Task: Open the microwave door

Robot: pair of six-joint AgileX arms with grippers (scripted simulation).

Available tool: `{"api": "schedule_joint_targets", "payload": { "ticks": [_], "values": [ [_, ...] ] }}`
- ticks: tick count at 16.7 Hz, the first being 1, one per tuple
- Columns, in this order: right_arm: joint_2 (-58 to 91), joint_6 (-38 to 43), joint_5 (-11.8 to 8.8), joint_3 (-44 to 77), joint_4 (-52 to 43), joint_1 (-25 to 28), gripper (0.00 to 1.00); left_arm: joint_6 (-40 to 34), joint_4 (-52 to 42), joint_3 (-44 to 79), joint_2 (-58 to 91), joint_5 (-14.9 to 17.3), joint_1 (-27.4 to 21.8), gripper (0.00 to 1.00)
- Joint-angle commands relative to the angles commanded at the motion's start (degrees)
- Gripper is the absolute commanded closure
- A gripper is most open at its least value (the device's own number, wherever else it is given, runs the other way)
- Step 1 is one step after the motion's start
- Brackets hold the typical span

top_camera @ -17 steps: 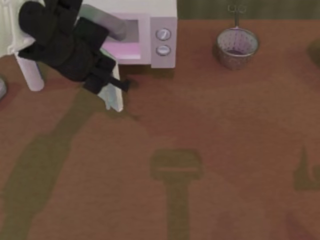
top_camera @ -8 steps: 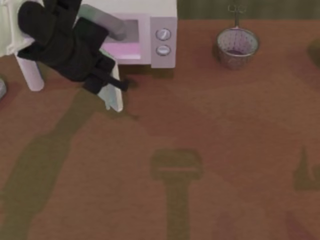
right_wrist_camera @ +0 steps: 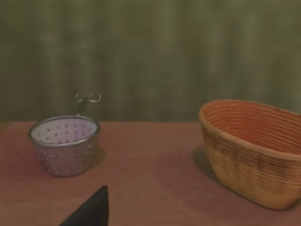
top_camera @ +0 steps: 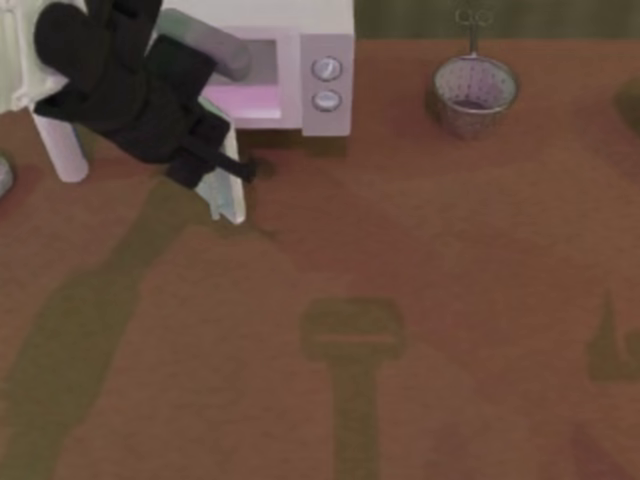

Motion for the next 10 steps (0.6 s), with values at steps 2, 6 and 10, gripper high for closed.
{"api": "schedule_joint_targets", "payload": {
  "ticks": [2, 6, 10],
  "values": [
    [0.0, 0.0, 0.0, 0.0, 0.0, 0.0, 0.0, 0.0, 0.0, 0.0, 0.0, 0.0, 0.0, 1.0],
    [0.0, 0.0, 0.0, 0.0, 0.0, 0.0, 0.0, 0.0, 0.0, 0.0, 0.0, 0.0, 0.0, 1.0],
    [0.0, 0.0, 0.0, 0.0, 0.0, 0.0, 0.0, 0.67, -0.05, -0.17, -0.08, 0.7, 0.08, 1.0]
  ]
}}
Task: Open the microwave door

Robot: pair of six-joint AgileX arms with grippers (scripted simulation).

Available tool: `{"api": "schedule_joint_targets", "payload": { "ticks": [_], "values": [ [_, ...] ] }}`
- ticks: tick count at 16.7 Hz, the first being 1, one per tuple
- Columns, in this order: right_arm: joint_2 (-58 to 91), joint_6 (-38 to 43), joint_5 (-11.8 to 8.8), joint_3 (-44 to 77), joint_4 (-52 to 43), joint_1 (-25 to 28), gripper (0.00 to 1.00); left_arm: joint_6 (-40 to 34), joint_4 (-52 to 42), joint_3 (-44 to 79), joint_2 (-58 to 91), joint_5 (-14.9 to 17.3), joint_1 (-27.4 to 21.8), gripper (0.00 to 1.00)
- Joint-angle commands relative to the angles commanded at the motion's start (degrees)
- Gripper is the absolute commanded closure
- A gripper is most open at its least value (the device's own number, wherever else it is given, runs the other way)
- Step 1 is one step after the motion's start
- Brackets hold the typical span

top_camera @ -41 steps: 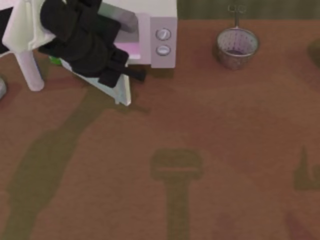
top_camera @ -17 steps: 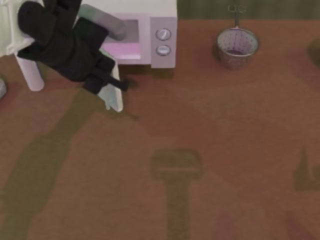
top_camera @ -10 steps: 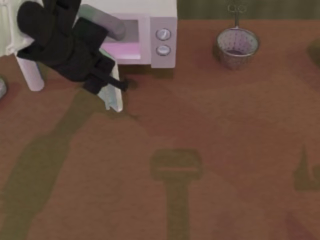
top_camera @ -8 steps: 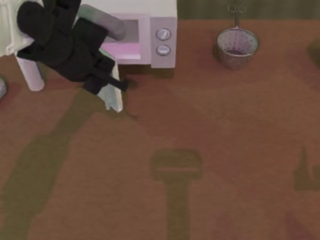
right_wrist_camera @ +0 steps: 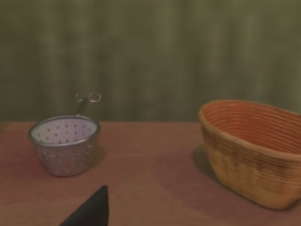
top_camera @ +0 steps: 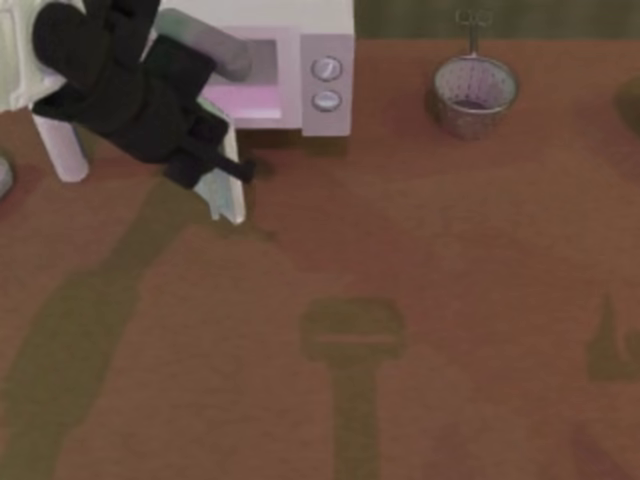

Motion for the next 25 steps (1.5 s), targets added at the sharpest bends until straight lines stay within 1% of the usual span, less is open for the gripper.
{"api": "schedule_joint_targets", "payload": {
  "ticks": [8, 25],
  "values": [
    [0.0, 0.0, 0.0, 0.0, 0.0, 0.0, 0.0, 9.41, -1.88, -2.32, -2.22, 4.69, 3.95, 1.0],
    [0.0, 0.0, 0.0, 0.0, 0.0, 0.0, 0.0, 9.61, -1.84, -2.32, -2.36, 4.8, 4.05, 1.0]
  ]
}}
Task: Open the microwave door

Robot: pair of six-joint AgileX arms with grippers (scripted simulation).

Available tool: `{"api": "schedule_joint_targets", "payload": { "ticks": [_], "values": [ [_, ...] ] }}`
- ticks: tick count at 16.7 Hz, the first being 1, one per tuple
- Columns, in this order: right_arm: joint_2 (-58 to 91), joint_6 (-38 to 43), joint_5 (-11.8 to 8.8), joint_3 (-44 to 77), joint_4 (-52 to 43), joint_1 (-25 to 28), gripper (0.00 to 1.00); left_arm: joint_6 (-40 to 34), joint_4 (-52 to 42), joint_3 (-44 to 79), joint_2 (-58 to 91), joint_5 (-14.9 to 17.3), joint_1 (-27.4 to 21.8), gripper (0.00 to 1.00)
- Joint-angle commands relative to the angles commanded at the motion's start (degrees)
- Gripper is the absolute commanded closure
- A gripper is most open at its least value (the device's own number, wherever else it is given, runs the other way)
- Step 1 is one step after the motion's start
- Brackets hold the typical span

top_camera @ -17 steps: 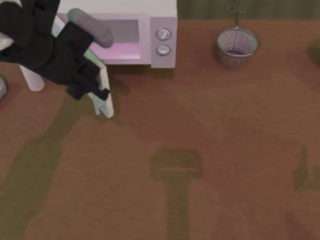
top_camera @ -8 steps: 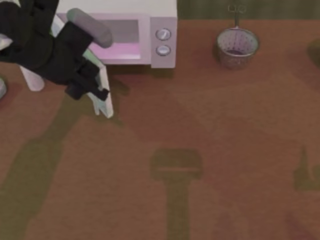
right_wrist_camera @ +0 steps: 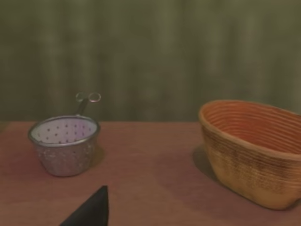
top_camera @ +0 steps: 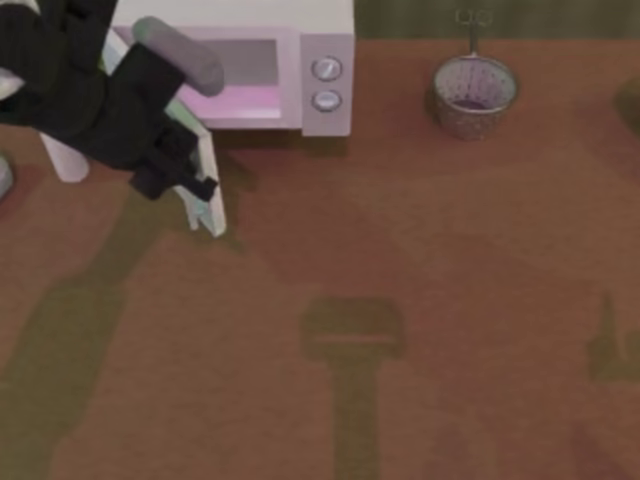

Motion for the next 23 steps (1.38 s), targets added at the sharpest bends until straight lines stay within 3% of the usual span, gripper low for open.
{"api": "schedule_joint_targets", "payload": {
  "ticks": [10, 18, 23],
  "values": [
    [0.0, 0.0, 0.0, 0.0, 0.0, 0.0, 0.0, 0.1, -0.1, -0.17, 0.17, 0.3, -0.08, 1.0],
    [0.0, 0.0, 0.0, 0.0, 0.0, 0.0, 0.0, 10.72, -3.34, -0.69, -0.87, 5.0, 4.41, 1.0],
    [0.0, 0.0, 0.0, 0.0, 0.0, 0.0, 0.0, 11.68, -3.58, -0.76, -1.05, 5.48, 4.81, 1.0]
  ]
}}
